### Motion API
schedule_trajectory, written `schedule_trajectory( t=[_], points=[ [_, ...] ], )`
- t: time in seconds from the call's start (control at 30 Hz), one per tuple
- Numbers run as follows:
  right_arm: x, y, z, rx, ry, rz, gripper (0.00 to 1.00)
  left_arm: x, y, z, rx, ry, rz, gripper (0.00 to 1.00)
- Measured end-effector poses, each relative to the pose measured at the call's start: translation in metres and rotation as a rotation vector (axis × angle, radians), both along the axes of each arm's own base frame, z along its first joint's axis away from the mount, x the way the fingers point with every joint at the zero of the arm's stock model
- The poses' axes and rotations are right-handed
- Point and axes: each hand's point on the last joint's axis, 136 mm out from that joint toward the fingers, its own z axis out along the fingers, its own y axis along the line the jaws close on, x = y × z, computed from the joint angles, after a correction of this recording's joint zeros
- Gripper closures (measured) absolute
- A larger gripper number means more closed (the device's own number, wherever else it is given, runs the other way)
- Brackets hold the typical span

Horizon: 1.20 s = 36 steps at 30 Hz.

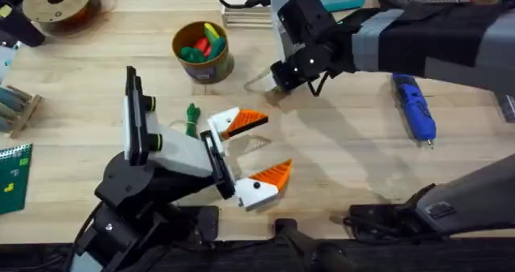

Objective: Pick up the gripper from the table and insert it into the empty holder that is missing its gripper. Then pick up a screw, insert it into the mounting hole, and use the screwdriver to tighten it. Finally, clean up the table by picking up the vegetable and placing it into the bucket.

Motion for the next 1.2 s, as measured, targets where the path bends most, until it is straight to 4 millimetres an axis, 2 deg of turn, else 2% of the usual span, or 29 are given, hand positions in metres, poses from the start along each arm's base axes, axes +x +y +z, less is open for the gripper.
schedule_trajectory(
  t=[0.13,0.33,0.53,0.77,1.07,1.2],
  points=[
    [0.0024,0.0003,0.0013,0.001,-0.012,-0.003,0.704,0.0,0.0,0.0001,0.0,0.0,0.0,0.014],
    [0.0026,-0.0002,0.0011,-0.003,-0.013,-0.001,0.898,0.0,0.0,0.0001,0.0,0.0,0.0,0.014],
    [0.0026,-0.0002,0.0011,-0.004,-0.014,0.002,0.897,0.0,0.0,0.0001,0.0,0.0,0.0,0.014],
    [0.0026,-0.0002,0.0011,-0.004,-0.014,0.002,0.785,0.0,0.0,0.0001,0.0,0.0,0.0,0.013],
    [0.0026,-0.0002,0.0011,-0.004,-0.014,0.002,0.781,0.0,0.0,0.0001,0.0,0.0,0.0,0.014],
    [0.0014,-0.0009,-0.0058,-0.015,0.002,0.002,0.801,0.0,0.0,0.0001,0.0,0.0,0.0,0.013]
  ],
)
